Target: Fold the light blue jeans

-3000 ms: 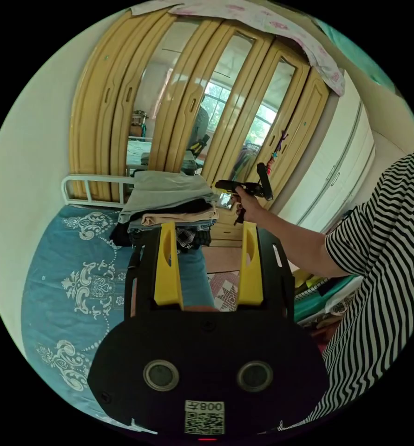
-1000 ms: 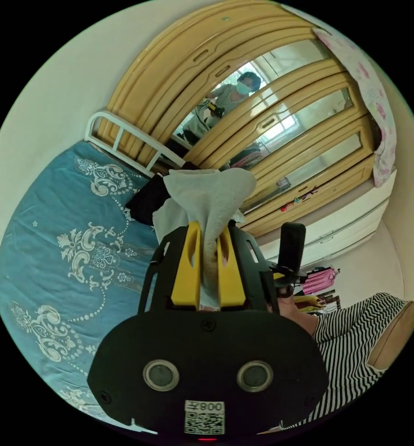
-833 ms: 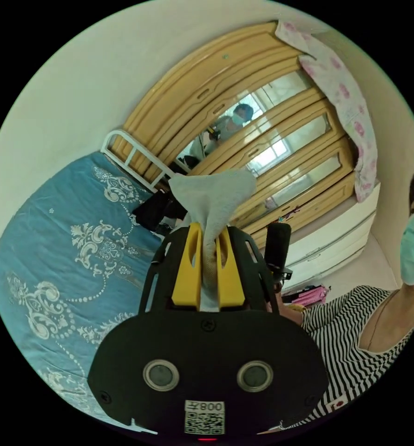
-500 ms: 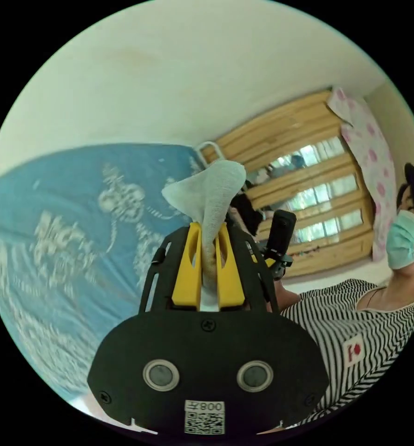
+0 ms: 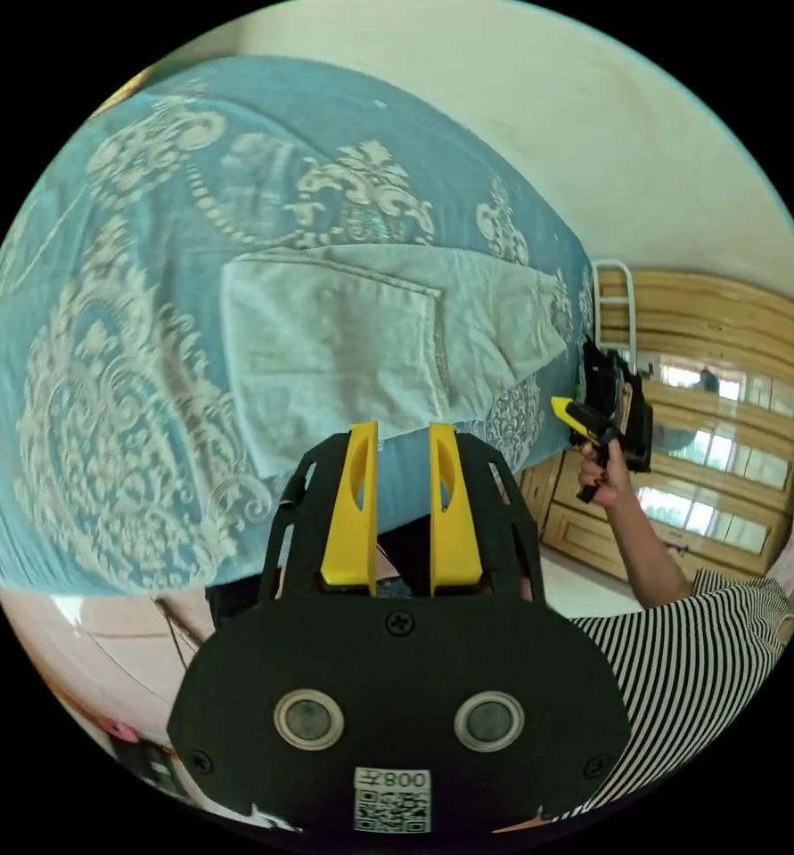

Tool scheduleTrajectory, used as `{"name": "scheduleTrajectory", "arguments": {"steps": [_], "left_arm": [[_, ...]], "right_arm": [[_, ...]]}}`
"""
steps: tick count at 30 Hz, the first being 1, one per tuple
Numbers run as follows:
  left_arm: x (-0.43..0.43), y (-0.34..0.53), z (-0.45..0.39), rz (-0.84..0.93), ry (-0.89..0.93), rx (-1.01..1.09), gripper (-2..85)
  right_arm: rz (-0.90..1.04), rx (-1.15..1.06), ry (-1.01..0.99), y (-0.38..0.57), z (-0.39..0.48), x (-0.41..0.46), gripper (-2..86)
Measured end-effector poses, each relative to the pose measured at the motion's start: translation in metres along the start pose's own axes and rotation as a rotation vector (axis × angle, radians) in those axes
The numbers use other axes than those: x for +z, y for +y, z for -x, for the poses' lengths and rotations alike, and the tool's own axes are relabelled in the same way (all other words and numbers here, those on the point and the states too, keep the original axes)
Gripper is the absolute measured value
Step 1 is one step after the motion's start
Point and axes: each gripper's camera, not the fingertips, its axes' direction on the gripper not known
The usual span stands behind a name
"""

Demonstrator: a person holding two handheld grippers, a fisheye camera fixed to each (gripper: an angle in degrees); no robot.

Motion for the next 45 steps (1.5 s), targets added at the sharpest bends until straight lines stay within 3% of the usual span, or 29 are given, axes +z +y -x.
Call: {"name": "scheduleTrajectory", "arguments": {"steps": [8, 17, 23, 31, 38, 42, 45], "left_arm": [[0.03, -0.065, -0.002, 0.048, -0.174, 0.224, 11.7], [0.046, -0.099, 0.056, 0.118, -0.387, 0.282, 12.8], [0.032, -0.05, 0.086, 0.043, -0.351, 0.33, 11.1], [-0.007, 0.066, 0.11, -0.158, -0.225, 0.385, 11.7], [-0.012, 0.171, 0.132, -0.169, -0.239, 0.381, 11.8], [-0.01, 0.222, 0.151, -0.148, -0.31, 0.332, 11.7], [0.0, 0.247, 0.172, -0.104, -0.266, 0.259, 11.5]], "right_arm": [[-0.182, 0.128, 0.145, -0.037, -0.045, -0.007, 3.0], [-0.393, 0.44, 0.086, -0.054, -0.14, 0.008, 8.5], [-0.421, 0.379, 0.061, -0.056, -0.158, 0.024, 9.5], [-0.538, 0.385, -0.173, -0.013, -0.194, 0.027, 10.0], [-0.663, 0.418, -0.243, 0.043, -0.222, 0.01, 10.2], [-0.643, 0.411, -0.205, 0.043, -0.221, 0.005, 11.1], [-0.614, 0.411, -0.191, 0.033, -0.214, 0.007, 11.6]]}}
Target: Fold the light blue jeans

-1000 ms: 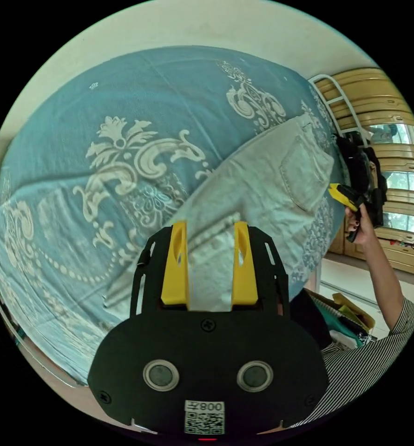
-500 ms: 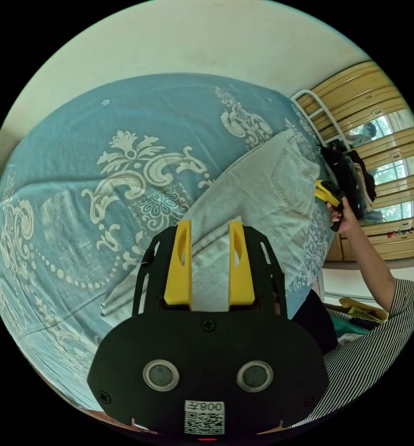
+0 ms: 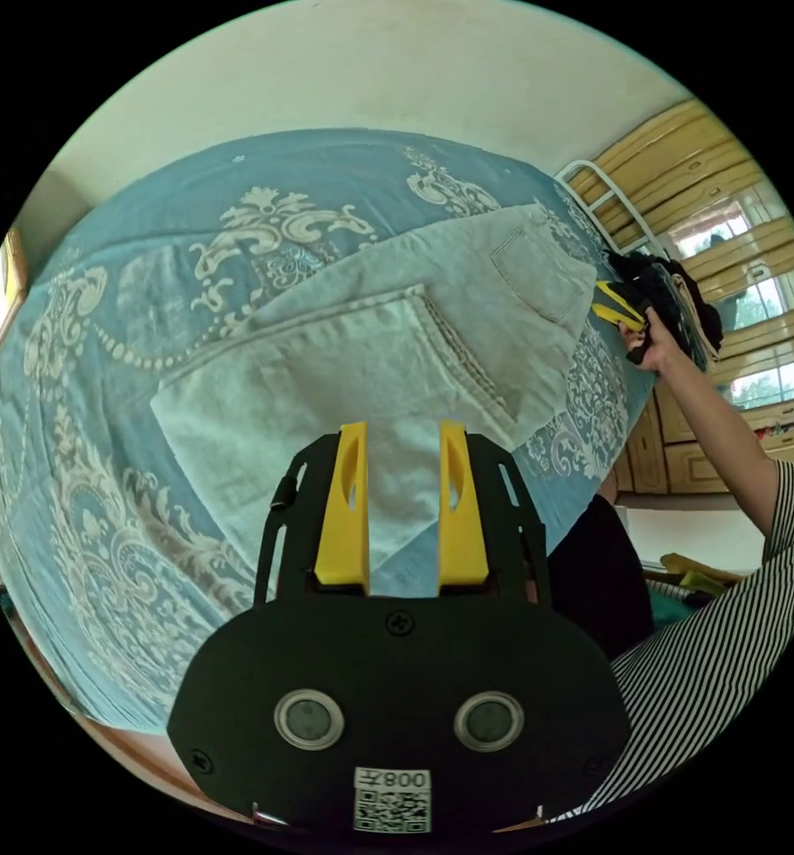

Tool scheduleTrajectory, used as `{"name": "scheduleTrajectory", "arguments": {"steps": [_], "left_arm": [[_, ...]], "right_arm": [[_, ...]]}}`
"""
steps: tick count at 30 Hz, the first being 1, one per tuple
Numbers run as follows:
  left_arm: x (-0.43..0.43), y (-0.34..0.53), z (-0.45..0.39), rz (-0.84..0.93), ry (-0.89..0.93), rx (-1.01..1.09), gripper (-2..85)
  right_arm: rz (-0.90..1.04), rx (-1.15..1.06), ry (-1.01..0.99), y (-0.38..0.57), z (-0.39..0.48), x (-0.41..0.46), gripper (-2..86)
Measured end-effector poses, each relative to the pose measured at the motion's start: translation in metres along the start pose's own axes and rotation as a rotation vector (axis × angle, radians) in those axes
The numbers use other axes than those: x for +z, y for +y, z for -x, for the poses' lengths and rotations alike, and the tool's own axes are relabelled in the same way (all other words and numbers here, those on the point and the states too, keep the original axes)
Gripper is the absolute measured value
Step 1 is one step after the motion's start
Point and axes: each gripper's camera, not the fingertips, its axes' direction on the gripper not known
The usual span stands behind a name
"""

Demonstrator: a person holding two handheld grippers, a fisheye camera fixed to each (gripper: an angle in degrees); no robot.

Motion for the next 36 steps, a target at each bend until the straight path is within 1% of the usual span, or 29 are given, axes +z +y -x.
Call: {"name": "scheduleTrajectory", "arguments": {"steps": [3, 4, 6, 8, 9, 10, 11, 14, 16, 17, 19, 20, 21, 22, 23, 24, 27, 29, 31, 33, 35, 36], "left_arm": [[0.013, 0.025, 0.008, 0.023, 0.006, -0.058, 11.3], [0.011, 0.034, 0.01, 0.006, -0.019, -0.087, 11.3], [0.009, 0.045, 0.009, 0.016, -0.038, -0.076, 11.1], [0.007, 0.055, 0.008, 0.038, -0.056, -0.049, 11.5], [0.004, 0.061, 0.009, 0.049, -0.044, -0.031, 11.2], [0.002, 0.066, 0.01, 0.046, 0.024, -0.015, 10.6], [0.0, 0.067, 0.01, 0.041, 0.066, -0.012, 10.0], [-0.025, 0.072, 0.004, -0.074, 0.156, -0.011, 9.1], [-0.062, 0.079, -0.008, -0.201, 0.229, 0.046, 9.1], [-0.073, 0.082, -0.01, -0.236, 0.245, 0.062, 9.1], [-0.116, 0.103, -0.014, -0.359, 0.295, 0.123, 9.0], [-0.126, 0.11, -0.014, -0.385, 0.302, 0.136, 9.0], [-0.146, 0.126, -0.011, -0.439, 0.312, 0.16, 9.0], [-0.164, 0.144, -0.006, -0.483, 0.313, 0.175, 8.9], [-0.172, 0.154, -0.003, -0.501, 0.312, 0.178, 8.9], [-0.186, 0.174, 0.007, -0.534, 0.318, 0.177, 8.8], [-0.218, 0.234, 0.038, -0.603, 0.315, 0.15, 8.7], [-0.234, 0.274, 0.059, -0.64, 0.287, 0.117, 8.7], [-0.25, 0.331, 0.091, -0.679, 0.255, 0.05, 8.7], [-0.256, 0.376, 0.117, -0.69, 0.229, -0.008, 8.6], [-0.255, 0.42, 0.142, -0.676, 0.207, -0.08, 8.6], [-0.251, 0.447, 0.158, -0.653, 0.204, -0.131, 8.6]], "right_arm": [[0.05, 0.001, 0.062, 0.003, 0.008, 0.015, 11.3], [0.033, 0.008, 0.083, 0.006, 0.01, 0.014, 10.5], [0.042, 0.018, 0.062, 0.011, 0.011, 0.012, 8.8], [0.047, 0.026, -0.033, 0.017, 0.009, 0.003, 7.6], [0.038, 0.035, -0.184, 0.022, 0.006, -0.006, 6.9], [0.03, 0.047, -0.326, 0.028, 0.006, -0.016, 6.6], [0.025, 0.038, -0.371, 0.032, 0.008, -0.022, 6.5], [0.006, -0.117, -0.478, 0.049, 0.056, -0.057, 6.0], [-0.056, -0.266, -0.575, 0.062, 0.115, -0.098, 5.9], [-0.081, -0.306, -0.604, 0.065, 0.131, -0.112, 5.9], [-0.196, -0.487, -0.704, 0.082, 0.2, -0.18, 5.9], [-0.225, -0.534, -0.727, 0.088, 0.219, -0.198, 5.9], [-0.268, -0.632, -0.768, 0.104, 0.258, -0.231, 5.9], [-0.289, -0.736, -0.79, 0.123, 0.299, -0.261, 5.9], [-0.295, -0.789, -0.79, 0.135, 0.32, -0.273, 5.9], [-0.298, -0.893, -0.779, 0.162, 0.362, -0.293, 5.9], [-0.253, -1.125, -0.735, 0.239, 0.456, -0.306, 5.9], [-0.186, -1.216, -0.723, 0.284, 0.502, -0.292, 6.0], [-0.06, -1.29, -0.713, 0.347, 0.553, -0.253, 6.0], [0.05, -1.343, -0.701, 0.399, 0.582, -0.214, 6.1], [0.164, -1.362, -0.684, 0.452, 0.602, -0.168, 6.2], [0.265, -1.355, -0.696, 0.487, 0.61, -0.132, 6.3]]}}
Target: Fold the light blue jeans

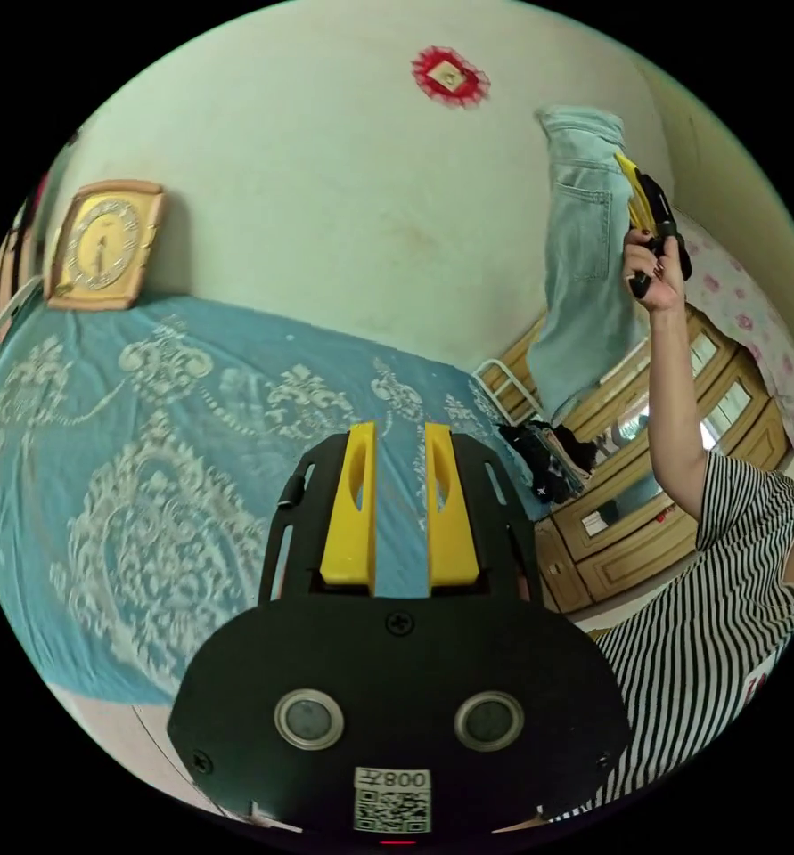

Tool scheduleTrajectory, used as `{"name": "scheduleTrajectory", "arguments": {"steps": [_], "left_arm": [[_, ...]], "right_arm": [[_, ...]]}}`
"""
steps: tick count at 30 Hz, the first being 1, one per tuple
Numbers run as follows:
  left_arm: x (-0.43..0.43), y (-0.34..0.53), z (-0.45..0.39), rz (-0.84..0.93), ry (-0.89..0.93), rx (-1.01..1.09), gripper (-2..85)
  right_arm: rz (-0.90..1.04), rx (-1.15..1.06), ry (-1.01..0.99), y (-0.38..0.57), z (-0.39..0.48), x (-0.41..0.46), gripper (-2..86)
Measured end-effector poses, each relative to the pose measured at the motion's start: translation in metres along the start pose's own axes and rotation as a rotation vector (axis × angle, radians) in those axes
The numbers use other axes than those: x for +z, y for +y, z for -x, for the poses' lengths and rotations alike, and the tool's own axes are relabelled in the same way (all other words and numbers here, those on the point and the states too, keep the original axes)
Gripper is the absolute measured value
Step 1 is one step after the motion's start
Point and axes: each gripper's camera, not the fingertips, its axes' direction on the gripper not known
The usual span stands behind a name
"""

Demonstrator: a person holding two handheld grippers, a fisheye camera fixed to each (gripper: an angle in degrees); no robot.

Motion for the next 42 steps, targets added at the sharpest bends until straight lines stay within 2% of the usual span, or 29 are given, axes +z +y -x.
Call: {"name": "scheduleTrajectory", "arguments": {"steps": [3, 5, 7, 10, 12, 18, 23, 26, 28, 31, 37, 40, 42], "left_arm": [[-0.033, 0.054, 0.046, 0.043, -0.065, -0.147, 8.6], [-0.05, 0.087, 0.073, 0.043, -0.081, -0.264, 8.7], [-0.068, 0.123, 0.098, 0.034, -0.079, -0.375, 8.8], [-0.08, 0.146, 0.116, 0.042, -0.088, -0.427, 9.2], [-0.084, 0.149, 0.124, 0.043, -0.08, -0.433, 9.5], [-0.068, 0.109, 0.157, 0.09, -0.087, -0.385, 11.1], [-0.04, 0.071, 0.198, 0.19, -0.141, -0.488, 12.6], [-0.028, 0.064, 0.206, 0.214, -0.157, -0.533, 12.9], [-0.02, 0.053, 0.189, 0.231, -0.203, -0.457, 12.8], [0.001, 0.035, 0.162, 0.265, -0.207, -0.353, 12.6], [0.07, -0.008, 0.114, 0.357, -0.178, -0.183, 12.4], [0.106, -0.027, 0.092, 0.421, -0.179, -0.103, 12.4], [0.129, -0.035, 0.078, 0.469, -0.169, -0.054, 12.3]], "right_arm": [[0.182, 0.074, -0.091, 0.036, 0.019, 0.133, 6.8], [0.321, 0.11, -0.042, 0.074, 0.035, 0.216, 7.1], [0.571, 0.144, 0.009, 0.135, 0.05, 0.317, 6.7], [0.843, 0.227, -0.023, 0.197, 0.058, 0.398, 2.3], [0.883, 0.207, -0.02, 0.21, 0.066, 0.415, 1.3], [0.941, 0.15, 0.074, 0.217, 0.054, 0.402, 0.1], [0.949, 0.311, 0.277, 0.236, 0.002, 0.344, 0.2], [0.897, 0.437, 0.479, 0.246, -0.03, 0.289, 1.0], [0.834, 0.507, 0.686, 0.249, -0.046, 0.238, 2.5], [0.77, 0.549, 0.88, 0.248, -0.057, 0.185, 6.6], [0.85, 0.447, 1.012, 0.254, -0.075, 0.175, 11.0], [0.813, 0.39, 1.117, 0.242, -0.089, 0.174, 11.0], [0.802, 0.374, 1.119, 0.234, -0.103, 0.171, 10.9]]}}
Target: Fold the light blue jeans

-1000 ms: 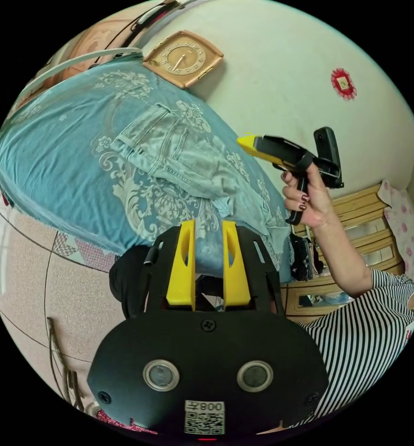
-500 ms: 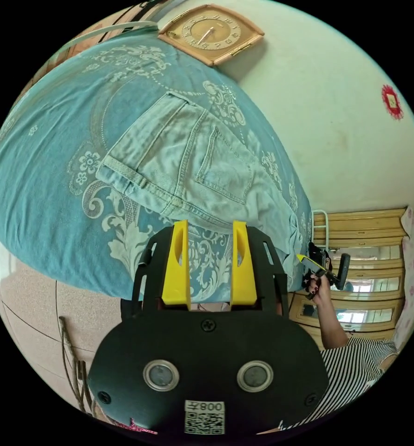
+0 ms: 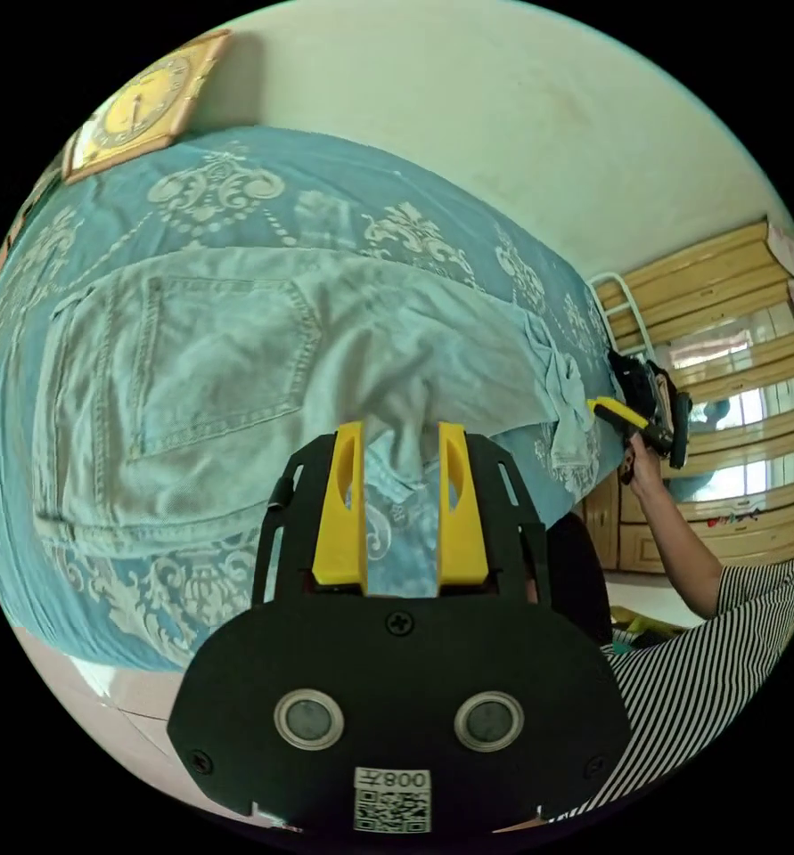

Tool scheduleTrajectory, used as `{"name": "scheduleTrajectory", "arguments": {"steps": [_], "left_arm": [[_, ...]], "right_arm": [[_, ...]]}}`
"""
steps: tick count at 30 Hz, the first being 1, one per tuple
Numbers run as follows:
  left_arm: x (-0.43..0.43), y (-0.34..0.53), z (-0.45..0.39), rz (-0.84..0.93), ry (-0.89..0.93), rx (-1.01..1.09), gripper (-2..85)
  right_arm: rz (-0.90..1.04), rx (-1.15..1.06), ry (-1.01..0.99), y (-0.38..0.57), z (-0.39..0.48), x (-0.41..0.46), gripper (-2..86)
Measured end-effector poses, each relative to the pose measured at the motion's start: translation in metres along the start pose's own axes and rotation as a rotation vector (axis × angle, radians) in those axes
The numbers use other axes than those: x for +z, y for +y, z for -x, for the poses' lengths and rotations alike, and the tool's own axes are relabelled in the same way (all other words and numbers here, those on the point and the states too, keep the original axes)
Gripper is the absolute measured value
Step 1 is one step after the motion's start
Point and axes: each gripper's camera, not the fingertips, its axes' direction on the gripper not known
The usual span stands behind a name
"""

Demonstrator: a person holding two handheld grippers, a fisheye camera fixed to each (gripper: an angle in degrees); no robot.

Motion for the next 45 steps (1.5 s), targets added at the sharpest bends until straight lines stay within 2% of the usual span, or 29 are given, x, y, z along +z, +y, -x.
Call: {"name": "scheduleTrajectory", "arguments": {"steps": [7, 12, 15, 17, 20, 22, 24, 26, 29, 31, 34, 40, 45], "left_arm": [[0.042, -0.044, -0.063, 0.093, 0.0, 0.145, 11.2], [0.042, -0.064, -0.092, 0.063, 0.009, 0.193, 10.8], [0.026, -0.079, -0.102, -0.003, 0.02, 0.206, 10.6], [0.02, -0.087, -0.107, -0.019, 0.007, 0.218, 10.5], [0.013, -0.096, -0.107, -0.024, 0.009, 0.196, 10.4], [0.006, -0.094, -0.101, -0.037, 0.008, 0.15, 10.5], [0.002, -0.087, -0.093, -0.042, -0.003, 0.108, 10.6], [-0.002, -0.077, -0.079, -0.036, -0.012, 0.049, 10.7], [-0.009, -0.061, -0.055, -0.018, -0.059, -0.05, 11.1], [-0.02, -0.058, -0.04, -0.029, -0.087, -0.095, 11.6], [-0.034, -0.069, -0.031, -0.044, -0.159, -0.091, 12.0], [-0.041, -0.121, -0.023, -0.041, -0.337, 0.027, 12.5], [-0.043, -0.164, -0.008, -0.042, -0.456, 0.043, 11.9]], "right_arm": [[0.148, -0.068, -0.173, -0.04, -0.033, 0.043, 8.0], [0.12, -0.093, -0.197, -0.045, -0.053, 0.03, 2.2], [-0.048, -0.02, -0.183, -0.051, -0.092, -0.021, 1.0], [-0.125, 0.063, -0.093, -0.066, -0.132, -0.051, 0.7], [-0.065, 0.182, -0.306, -0.111, -0.213, -0.051, 0.4], [0.038, 0.35, -0.319, -0.123, -0.256, -0.022, 0.2], [0.089, 0.392, -0.345, -0.116, -0.264, -0.007, 0.1], [0.044, 0.338, -0.33, -0.102, -0.248, -0.009, 0.4], [0.046, 0.112, -0.335, -0.083, -0.182, -0.009, 1.7], [0.085, -0.087, -0.277, -0.079, -0.125, -0.003, 3.9], [0.067, -0.216, -0.191, -0.092, -0.088, -0.003, 7.3], [0.033, -0.226, -0.127, -0.146, -0.082, -0.003, 12.6], [0.098, -0.257, -0.052, -0.171, -0.08, 0.022, 11.9]]}}
